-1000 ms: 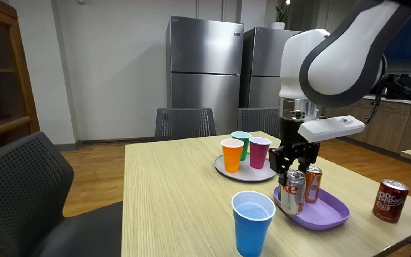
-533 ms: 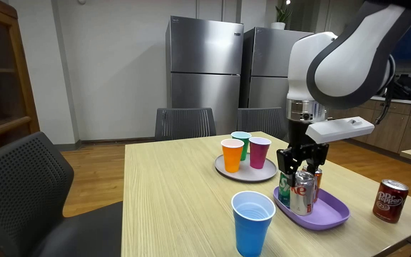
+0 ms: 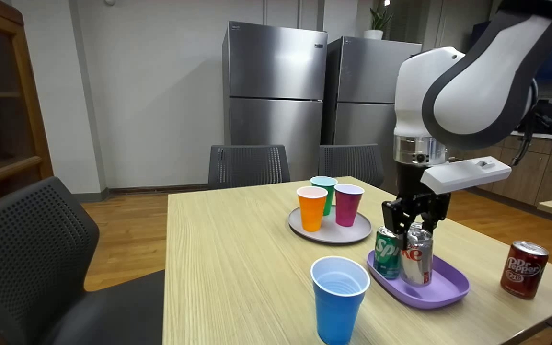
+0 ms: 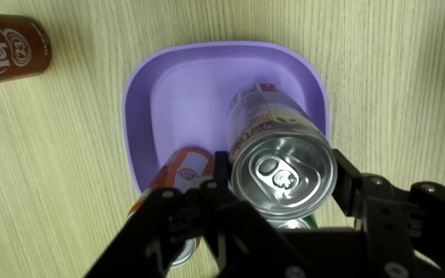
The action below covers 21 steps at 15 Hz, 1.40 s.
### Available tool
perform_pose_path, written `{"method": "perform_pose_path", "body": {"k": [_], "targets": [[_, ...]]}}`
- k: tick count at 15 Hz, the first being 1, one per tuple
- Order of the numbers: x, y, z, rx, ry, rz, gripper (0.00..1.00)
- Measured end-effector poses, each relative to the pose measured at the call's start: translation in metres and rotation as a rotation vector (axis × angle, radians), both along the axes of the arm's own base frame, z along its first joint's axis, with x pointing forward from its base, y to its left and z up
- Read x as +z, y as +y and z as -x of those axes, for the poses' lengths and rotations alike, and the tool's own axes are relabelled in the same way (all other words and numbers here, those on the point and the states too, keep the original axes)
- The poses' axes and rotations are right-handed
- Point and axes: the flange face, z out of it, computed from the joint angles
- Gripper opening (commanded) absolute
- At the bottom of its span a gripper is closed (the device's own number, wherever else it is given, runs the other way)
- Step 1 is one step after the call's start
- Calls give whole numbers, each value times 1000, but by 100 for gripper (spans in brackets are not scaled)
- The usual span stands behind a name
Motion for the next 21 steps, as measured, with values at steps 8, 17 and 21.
{"method": "perform_pose_path", "body": {"k": [8,17,21], "targets": [[-15,0,4,9,33,14,38],[-24,0,-1,7,50,16,38],[-24,1,-4,9,46,16,52]]}}
